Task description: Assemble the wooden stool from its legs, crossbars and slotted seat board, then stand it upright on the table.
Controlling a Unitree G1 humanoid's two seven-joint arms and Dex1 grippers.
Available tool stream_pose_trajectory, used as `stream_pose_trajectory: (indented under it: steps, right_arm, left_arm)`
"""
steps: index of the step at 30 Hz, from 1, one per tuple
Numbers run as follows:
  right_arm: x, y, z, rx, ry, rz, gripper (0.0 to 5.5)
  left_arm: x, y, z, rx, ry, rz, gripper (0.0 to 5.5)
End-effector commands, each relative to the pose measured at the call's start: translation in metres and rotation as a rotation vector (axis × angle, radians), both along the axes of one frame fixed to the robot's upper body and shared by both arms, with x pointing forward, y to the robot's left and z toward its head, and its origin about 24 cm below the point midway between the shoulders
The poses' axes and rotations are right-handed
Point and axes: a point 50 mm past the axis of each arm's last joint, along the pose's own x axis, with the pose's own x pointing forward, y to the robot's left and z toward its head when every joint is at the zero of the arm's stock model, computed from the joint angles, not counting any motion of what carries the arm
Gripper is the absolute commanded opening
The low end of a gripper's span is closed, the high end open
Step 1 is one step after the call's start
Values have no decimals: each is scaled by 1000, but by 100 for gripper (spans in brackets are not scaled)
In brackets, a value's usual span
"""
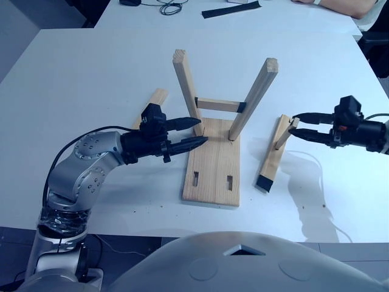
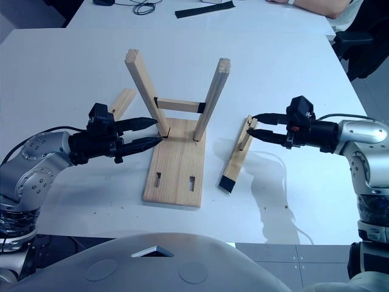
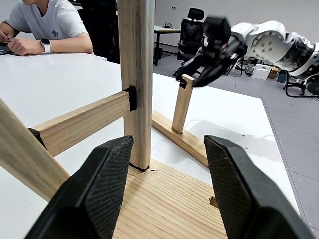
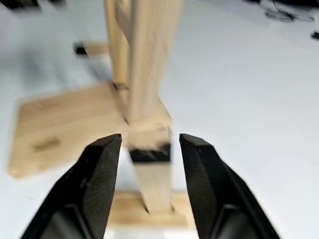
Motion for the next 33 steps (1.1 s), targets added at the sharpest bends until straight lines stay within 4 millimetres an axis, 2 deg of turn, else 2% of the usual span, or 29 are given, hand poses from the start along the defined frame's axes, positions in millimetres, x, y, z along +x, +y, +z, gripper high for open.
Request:
stream_pose_trajectory:
  steps: [1,5,10,16,21,24,29,33]
  right_arm:
    - [0,4,14,22,-13,28,219]
    - [7,12,21,76,-65,1,219]
    - [14,33,27,148,-111,20,288]
    - [14,37,21,155,-122,-1,292]
    - [16,48,28,222,-134,34,292]
    - [17,53,26,223,-134,43,248]
    - [13,44,9,124,-99,26,167]
    - [14,44,-1,84,-85,23,101]
  left_arm:
    - [1,0,1,16,-12,-8,265]
    - [1,-1,1,15,-12,-11,265]
    - [2,-2,1,15,-12,-12,265]
    - [2,-2,0,19,-11,-16,265]
    - [3,-2,1,19,-13,-17,265]
    - [4,-4,1,20,-15,-21,265]
    - [3,-3,1,21,-13,-24,265]
    - [2,-4,1,22,-10,-24,265]
